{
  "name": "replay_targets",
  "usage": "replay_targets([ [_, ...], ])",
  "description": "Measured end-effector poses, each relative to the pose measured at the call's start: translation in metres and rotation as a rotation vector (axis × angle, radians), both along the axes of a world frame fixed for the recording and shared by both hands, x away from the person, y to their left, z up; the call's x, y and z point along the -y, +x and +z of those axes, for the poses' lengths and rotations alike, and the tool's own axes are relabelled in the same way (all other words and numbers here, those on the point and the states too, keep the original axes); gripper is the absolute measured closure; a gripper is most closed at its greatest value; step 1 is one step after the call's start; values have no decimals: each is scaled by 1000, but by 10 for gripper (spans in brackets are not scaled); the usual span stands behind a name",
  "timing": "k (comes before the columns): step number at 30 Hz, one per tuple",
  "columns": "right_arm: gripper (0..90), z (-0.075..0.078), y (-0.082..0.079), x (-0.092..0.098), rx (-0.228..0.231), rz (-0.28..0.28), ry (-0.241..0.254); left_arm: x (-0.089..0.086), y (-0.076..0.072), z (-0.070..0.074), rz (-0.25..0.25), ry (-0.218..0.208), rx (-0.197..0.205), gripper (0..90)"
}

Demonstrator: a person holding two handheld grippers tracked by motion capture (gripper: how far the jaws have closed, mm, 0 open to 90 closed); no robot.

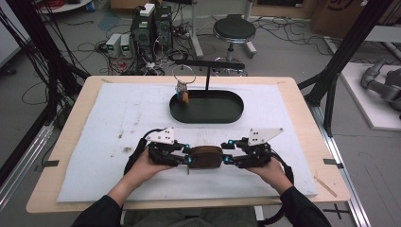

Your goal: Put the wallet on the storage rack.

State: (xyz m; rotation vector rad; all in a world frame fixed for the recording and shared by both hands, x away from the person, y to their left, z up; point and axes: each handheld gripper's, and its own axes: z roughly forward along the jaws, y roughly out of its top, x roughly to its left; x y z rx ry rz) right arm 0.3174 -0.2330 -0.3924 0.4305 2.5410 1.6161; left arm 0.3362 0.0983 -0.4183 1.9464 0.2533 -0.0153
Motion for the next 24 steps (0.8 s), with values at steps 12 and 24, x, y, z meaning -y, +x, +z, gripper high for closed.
replay_targets([
  [12,444,0,4,2,-36,-14,29,-12,-5,24,-4,-108,35,671],
  [24,475,0,4,-6,-65,31,54,-9,-6,26,-34,-127,30,672],
])
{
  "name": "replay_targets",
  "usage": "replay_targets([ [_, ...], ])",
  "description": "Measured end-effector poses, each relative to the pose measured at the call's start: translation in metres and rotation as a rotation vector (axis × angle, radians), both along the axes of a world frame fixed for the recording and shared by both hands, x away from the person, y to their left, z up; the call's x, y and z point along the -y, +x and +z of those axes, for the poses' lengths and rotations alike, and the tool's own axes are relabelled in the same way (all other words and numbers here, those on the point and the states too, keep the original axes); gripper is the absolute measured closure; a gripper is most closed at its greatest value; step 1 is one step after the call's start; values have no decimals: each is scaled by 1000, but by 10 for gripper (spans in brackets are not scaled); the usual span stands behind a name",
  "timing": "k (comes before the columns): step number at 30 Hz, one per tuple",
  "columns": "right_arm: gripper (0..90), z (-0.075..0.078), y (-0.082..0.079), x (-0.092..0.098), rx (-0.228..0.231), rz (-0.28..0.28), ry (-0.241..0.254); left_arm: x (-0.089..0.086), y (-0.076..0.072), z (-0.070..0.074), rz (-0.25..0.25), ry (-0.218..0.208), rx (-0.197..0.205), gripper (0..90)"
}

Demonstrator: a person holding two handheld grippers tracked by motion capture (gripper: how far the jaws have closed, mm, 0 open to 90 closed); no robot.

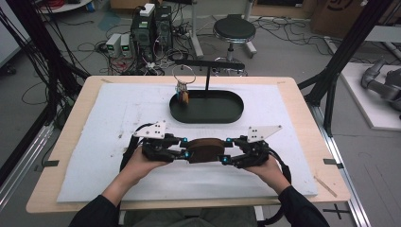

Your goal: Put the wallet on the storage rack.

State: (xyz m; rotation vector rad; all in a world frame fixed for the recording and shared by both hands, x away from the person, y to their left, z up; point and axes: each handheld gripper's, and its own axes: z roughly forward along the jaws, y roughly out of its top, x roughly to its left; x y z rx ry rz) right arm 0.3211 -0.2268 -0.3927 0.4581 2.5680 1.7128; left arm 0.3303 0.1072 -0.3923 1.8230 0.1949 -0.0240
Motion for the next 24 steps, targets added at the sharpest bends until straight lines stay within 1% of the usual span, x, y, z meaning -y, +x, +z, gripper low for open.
replay_targets([
  [2,505,0,-1,-2,5,7,-4,1,0,0,-5,3,3,671],
  [4,566,0,-1,-3,13,17,-10,3,-1,0,-11,5,5,671],
  [5,580,0,-1,-3,19,16,-12,3,-1,0,-9,7,10,671],
  [7,617,0,-1,-2,9,25,-9,2,-1,0,-7,5,10,667],
  [10,649,0,-1,-2,14,30,-8,2,-1,0,3,6,8,650],
  [12,667,0,-2,-3,18,35,-13,2,-1,-1,21,8,0,617],
  [14,676,0,-3,-4,32,32,-18,2,0,-1,34,6,-10,544],
  [16,679,0,-3,-4,31,32,-26,1,1,-1,48,8,-15,493],
  [18,680,1,-3,-3,33,26,-26,0,1,-1,62,2,-22,463],
  [20,680,1,-3,-2,38,20,-15,-3,1,0,76,3,-24,425],
  [24,680,4,-2,0,49,-5,-14,-7,1,0,103,1,-19,377],
])
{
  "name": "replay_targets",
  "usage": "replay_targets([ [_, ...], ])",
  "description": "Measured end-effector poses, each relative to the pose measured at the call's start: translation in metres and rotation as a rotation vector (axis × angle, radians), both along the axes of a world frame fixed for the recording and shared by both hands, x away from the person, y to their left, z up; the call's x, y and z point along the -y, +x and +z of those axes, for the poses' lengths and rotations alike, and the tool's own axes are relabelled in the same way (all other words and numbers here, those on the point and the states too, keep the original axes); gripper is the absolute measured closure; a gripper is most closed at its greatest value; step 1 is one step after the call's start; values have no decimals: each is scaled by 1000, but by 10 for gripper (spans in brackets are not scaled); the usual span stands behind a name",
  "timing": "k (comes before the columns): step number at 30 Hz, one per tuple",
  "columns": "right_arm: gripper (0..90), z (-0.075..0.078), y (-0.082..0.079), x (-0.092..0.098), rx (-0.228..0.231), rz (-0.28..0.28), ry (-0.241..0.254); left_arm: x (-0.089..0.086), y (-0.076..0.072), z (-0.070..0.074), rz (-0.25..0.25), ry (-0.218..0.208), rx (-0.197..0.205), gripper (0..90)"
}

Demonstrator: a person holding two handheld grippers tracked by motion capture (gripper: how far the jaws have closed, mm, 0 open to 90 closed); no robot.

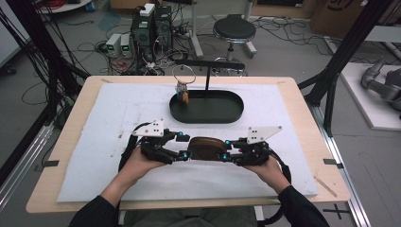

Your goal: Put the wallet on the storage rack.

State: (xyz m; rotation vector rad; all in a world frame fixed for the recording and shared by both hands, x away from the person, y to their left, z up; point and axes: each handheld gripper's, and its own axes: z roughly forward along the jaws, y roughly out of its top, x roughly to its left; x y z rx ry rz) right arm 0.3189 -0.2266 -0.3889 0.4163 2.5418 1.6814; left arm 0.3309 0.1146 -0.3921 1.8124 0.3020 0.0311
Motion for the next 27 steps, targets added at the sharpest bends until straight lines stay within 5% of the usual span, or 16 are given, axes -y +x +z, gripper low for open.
replay_targets([
  [14,680,9,12,6,43,-147,5,-32,-14,5,148,23,68,281],
  [27,680,20,35,1,88,-273,-6,-68,-26,-12,283,19,72,248],
])
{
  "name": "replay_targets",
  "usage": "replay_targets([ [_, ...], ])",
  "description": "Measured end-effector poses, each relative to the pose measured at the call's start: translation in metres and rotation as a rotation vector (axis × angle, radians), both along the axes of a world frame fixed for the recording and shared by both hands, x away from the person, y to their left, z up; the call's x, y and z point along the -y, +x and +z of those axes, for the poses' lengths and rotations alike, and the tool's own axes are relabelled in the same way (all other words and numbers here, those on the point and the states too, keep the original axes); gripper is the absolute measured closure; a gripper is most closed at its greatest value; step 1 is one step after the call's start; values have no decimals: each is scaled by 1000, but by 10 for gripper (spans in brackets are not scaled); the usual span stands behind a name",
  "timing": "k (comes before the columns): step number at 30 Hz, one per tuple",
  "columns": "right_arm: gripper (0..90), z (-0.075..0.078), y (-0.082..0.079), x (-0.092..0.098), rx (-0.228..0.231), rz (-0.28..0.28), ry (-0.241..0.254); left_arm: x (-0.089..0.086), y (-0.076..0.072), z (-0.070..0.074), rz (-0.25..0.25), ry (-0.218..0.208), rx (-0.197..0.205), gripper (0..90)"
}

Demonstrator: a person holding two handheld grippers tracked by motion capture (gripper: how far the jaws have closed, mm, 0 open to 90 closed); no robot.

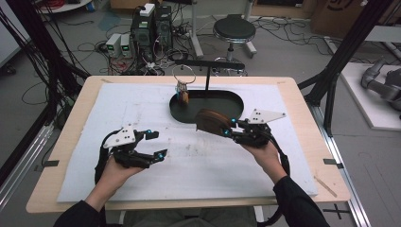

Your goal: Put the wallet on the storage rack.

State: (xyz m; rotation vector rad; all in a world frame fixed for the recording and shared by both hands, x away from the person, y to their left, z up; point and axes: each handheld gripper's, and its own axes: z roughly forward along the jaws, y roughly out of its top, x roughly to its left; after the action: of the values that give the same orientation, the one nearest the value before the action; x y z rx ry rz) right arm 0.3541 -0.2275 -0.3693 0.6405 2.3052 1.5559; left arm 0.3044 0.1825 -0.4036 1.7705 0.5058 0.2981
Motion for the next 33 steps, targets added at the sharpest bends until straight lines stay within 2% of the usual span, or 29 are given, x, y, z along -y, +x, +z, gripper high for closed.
replay_targets([
  [6,680,-2,17,-4,6,-66,-3,-7,-1,-7,29,14,-8,248],
  [14,681,-8,42,-14,1,-147,-14,-7,-2,-8,30,40,14,248],
  [18,681,-12,50,-25,12,-166,-17,-4,-2,-9,27,50,13,248],
  [21,681,-14,58,-34,-9,-178,-31,-3,-2,-10,20,46,13,248],
  [23,682,-15,62,-40,2,-188,-41,-2,-2,-9,18,50,17,248],
  [29,682,-22,74,-56,4,-203,-25,-2,-3,-9,14,45,18,248],
  [33,683,-32,83,-58,-26,-232,-24,-2,-3,-9,11,48,18,248],
])
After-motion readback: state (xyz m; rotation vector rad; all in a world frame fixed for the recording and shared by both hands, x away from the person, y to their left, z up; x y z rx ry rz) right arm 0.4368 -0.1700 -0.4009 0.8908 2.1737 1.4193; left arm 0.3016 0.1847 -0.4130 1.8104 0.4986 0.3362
